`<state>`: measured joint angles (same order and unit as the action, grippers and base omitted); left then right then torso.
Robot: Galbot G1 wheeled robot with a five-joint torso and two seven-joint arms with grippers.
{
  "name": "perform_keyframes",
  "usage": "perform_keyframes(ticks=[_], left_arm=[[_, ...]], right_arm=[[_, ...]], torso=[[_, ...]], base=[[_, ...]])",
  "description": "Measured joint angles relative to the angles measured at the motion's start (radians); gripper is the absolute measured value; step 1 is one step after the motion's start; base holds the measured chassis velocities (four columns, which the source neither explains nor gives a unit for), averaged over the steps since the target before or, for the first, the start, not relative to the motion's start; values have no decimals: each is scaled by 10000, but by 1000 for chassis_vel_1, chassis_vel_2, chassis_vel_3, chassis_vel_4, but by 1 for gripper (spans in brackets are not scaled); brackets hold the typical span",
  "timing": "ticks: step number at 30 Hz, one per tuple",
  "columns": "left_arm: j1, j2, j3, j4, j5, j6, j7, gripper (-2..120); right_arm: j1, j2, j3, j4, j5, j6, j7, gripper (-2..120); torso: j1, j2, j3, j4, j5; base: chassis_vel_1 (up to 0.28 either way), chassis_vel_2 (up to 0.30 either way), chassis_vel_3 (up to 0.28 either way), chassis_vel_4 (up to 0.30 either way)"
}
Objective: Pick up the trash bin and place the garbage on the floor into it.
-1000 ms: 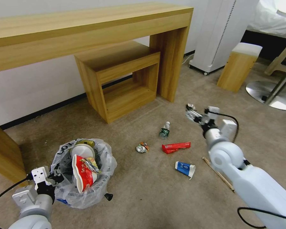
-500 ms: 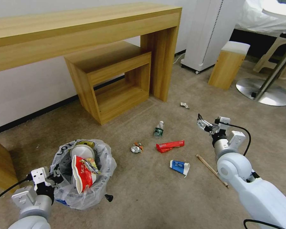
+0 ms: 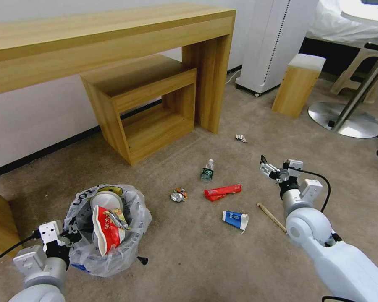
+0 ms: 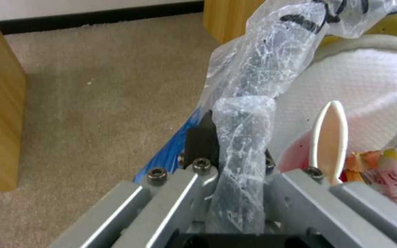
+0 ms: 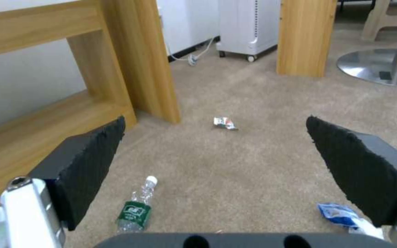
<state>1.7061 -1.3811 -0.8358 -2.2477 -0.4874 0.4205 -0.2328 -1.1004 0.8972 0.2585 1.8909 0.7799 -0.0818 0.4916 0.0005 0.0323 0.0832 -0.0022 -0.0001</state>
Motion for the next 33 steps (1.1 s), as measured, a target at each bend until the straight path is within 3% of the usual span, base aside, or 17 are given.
perform_keyframes(ticks=[30,33], left_arm=[[65,-81,15,-105,48,-34,24,1],[51,-81,18,-83,70,-50,24,1]], right_arm=[[14,84,-239,-108,-197,55,-30,100],[-46,-6,-268,-39,75,-351,114,100]], torso=[[0,0,1,-1,1],[1,0,2,0,-2]], base=[[-79,80,78,-80],[-144,169,176,-120]])
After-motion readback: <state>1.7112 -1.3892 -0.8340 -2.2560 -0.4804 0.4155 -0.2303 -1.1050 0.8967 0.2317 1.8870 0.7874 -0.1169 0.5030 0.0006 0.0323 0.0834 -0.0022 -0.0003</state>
